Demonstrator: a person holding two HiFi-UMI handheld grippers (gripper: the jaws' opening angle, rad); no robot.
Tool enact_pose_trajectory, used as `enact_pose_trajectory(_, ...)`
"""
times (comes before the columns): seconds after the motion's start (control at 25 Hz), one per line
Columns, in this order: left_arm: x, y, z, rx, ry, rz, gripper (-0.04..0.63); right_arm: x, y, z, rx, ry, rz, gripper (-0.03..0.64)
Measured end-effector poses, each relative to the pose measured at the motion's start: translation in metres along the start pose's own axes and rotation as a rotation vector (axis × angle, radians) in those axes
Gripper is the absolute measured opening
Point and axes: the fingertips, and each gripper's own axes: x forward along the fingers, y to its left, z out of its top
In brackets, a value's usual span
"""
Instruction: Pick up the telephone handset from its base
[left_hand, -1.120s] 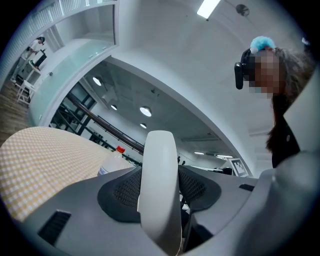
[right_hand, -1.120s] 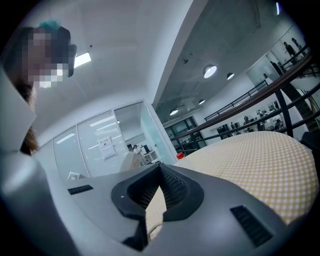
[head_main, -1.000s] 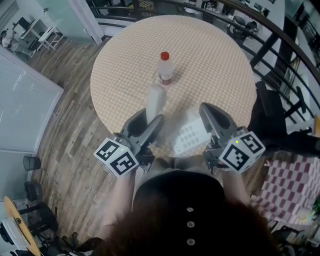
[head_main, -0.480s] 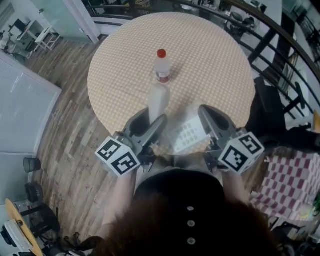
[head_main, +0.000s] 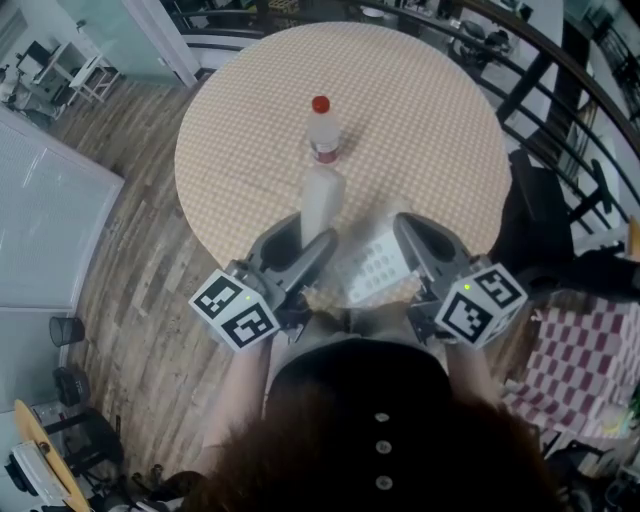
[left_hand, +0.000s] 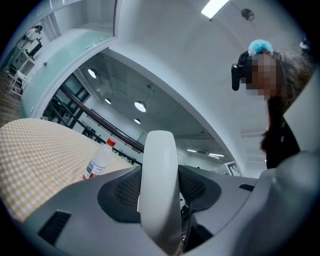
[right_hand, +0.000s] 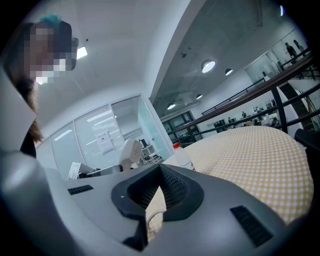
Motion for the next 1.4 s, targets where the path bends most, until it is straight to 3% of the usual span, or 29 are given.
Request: enact_pose_trajectory(1.4,0.019,-0.019,-0.007,0.063,0.052,-0.049,0.227,-0.005,0.007,-0.010,-0.033,0.026,0.010,0.009)
